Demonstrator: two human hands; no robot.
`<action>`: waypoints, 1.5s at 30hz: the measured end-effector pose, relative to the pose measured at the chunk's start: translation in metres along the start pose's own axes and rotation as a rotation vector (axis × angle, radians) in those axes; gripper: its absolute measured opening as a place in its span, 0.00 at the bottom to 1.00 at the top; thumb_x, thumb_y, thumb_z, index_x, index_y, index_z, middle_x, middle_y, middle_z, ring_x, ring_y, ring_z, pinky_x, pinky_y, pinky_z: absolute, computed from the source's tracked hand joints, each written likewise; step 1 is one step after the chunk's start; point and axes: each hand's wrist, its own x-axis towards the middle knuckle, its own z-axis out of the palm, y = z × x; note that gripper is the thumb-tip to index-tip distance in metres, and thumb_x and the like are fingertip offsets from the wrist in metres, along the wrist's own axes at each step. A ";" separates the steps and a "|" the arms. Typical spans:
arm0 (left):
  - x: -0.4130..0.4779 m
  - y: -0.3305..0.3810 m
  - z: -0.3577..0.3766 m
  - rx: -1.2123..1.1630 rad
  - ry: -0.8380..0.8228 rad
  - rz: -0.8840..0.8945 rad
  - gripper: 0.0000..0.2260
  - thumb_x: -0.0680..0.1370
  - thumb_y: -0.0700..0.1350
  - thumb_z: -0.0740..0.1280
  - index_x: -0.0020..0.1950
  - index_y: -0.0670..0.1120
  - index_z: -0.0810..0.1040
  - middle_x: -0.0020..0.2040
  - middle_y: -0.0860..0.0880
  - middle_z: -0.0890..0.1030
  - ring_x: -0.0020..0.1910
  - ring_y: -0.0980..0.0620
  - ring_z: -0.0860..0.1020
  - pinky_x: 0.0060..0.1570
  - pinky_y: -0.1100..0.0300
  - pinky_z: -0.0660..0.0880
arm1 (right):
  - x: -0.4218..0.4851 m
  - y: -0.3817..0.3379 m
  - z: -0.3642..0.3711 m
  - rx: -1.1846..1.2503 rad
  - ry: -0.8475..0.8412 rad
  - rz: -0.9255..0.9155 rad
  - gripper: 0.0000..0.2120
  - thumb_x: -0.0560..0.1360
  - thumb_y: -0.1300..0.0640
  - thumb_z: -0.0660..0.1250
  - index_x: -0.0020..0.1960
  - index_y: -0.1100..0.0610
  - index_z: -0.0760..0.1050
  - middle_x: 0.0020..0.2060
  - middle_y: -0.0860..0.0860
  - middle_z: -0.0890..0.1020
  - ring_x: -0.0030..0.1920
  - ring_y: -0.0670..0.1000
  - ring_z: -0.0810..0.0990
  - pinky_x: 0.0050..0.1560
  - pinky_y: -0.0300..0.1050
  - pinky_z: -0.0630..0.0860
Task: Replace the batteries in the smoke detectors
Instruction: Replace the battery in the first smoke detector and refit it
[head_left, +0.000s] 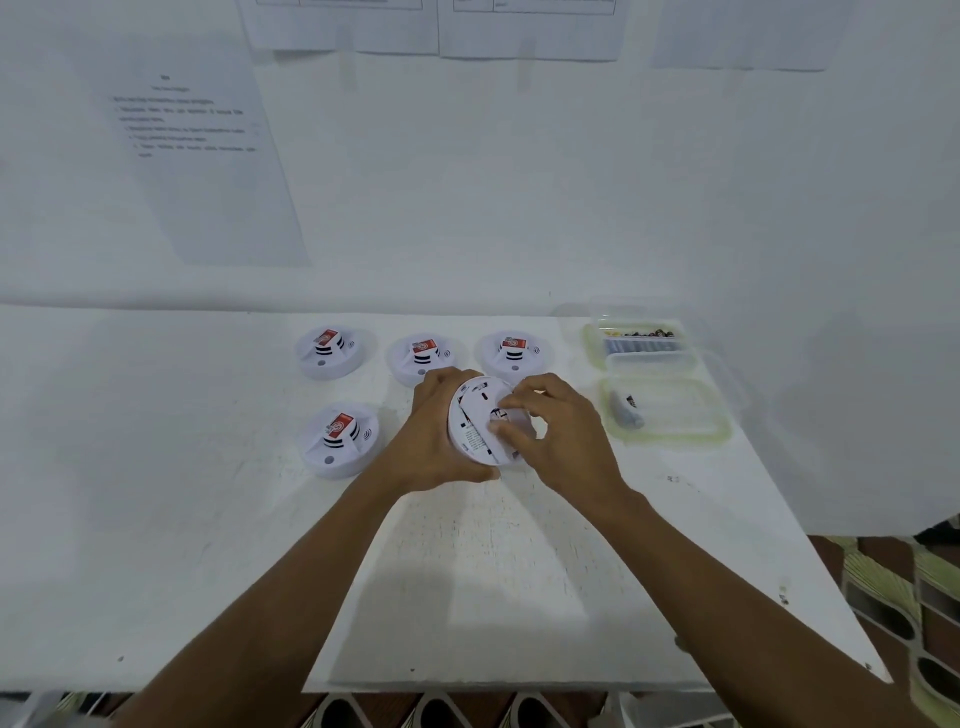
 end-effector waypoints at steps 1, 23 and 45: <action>0.001 0.000 0.000 0.006 0.002 0.005 0.43 0.57 0.54 0.80 0.66 0.56 0.61 0.60 0.59 0.66 0.64 0.52 0.64 0.68 0.51 0.67 | 0.001 -0.001 0.001 -0.014 -0.007 -0.003 0.17 0.71 0.44 0.74 0.54 0.53 0.83 0.53 0.48 0.82 0.52 0.47 0.79 0.51 0.42 0.78; 0.003 0.000 0.001 -0.279 -0.068 -0.134 0.30 0.53 0.80 0.66 0.51 0.88 0.57 0.54 0.87 0.63 0.58 0.83 0.63 0.70 0.61 0.57 | 0.015 -0.021 -0.005 -0.135 -0.167 0.013 0.25 0.72 0.41 0.72 0.65 0.50 0.78 0.59 0.51 0.79 0.57 0.51 0.78 0.54 0.37 0.68; 0.019 -0.003 0.006 0.058 0.015 0.074 0.37 0.61 0.54 0.81 0.66 0.53 0.67 0.61 0.55 0.73 0.60 0.56 0.72 0.60 0.58 0.73 | 0.023 -0.020 -0.001 0.095 -0.092 0.403 0.24 0.69 0.38 0.74 0.58 0.52 0.78 0.50 0.47 0.84 0.46 0.47 0.83 0.49 0.41 0.80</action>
